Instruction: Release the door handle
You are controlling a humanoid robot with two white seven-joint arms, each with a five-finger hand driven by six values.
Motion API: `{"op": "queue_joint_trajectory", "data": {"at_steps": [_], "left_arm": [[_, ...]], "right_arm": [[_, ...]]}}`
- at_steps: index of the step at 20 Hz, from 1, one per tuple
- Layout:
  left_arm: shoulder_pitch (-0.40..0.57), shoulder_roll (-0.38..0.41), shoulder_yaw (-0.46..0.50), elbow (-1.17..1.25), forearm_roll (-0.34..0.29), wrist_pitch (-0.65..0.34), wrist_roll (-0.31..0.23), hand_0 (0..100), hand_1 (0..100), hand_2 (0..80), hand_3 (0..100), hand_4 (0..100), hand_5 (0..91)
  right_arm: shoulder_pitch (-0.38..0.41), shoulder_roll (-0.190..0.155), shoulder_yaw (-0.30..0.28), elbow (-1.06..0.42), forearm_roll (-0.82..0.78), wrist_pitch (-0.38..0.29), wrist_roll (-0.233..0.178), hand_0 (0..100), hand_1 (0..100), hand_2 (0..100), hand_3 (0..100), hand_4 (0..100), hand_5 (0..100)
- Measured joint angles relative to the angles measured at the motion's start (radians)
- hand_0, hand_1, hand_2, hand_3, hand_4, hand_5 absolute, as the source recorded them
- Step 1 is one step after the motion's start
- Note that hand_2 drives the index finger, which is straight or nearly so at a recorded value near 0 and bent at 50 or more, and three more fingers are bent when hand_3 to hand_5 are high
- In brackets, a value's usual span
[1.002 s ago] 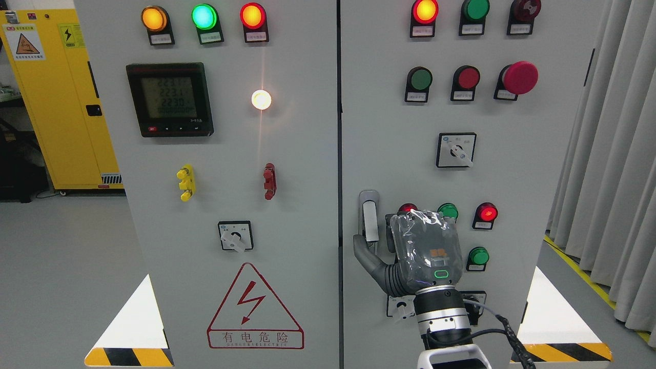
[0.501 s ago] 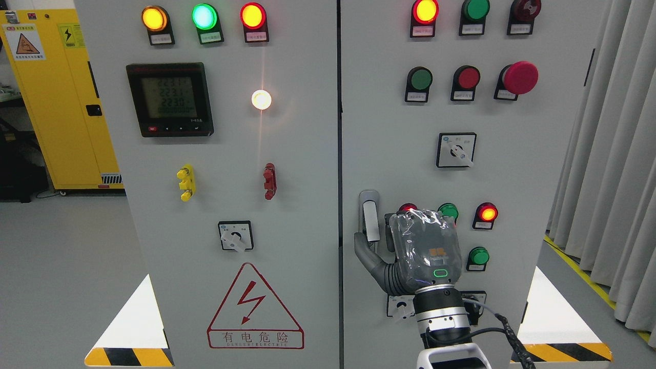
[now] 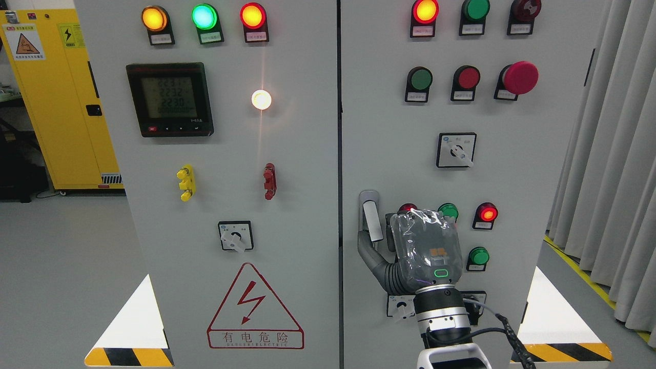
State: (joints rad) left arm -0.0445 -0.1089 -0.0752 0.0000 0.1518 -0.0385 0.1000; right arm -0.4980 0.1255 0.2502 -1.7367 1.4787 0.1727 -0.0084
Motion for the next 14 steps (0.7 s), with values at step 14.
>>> {"op": "queue_joint_trajectory", "data": {"at_steps": [14], "left_arm": [[0.0, 0.0, 0.0, 0.0, 0.0, 0.0, 0.0, 12, 56, 0.0, 0, 0, 0.0]], "right_arm": [[0.01, -0.002, -0.001, -0.009, -0.001, 0.014, -0.006, 58, 39, 92, 100, 100, 100]]}}
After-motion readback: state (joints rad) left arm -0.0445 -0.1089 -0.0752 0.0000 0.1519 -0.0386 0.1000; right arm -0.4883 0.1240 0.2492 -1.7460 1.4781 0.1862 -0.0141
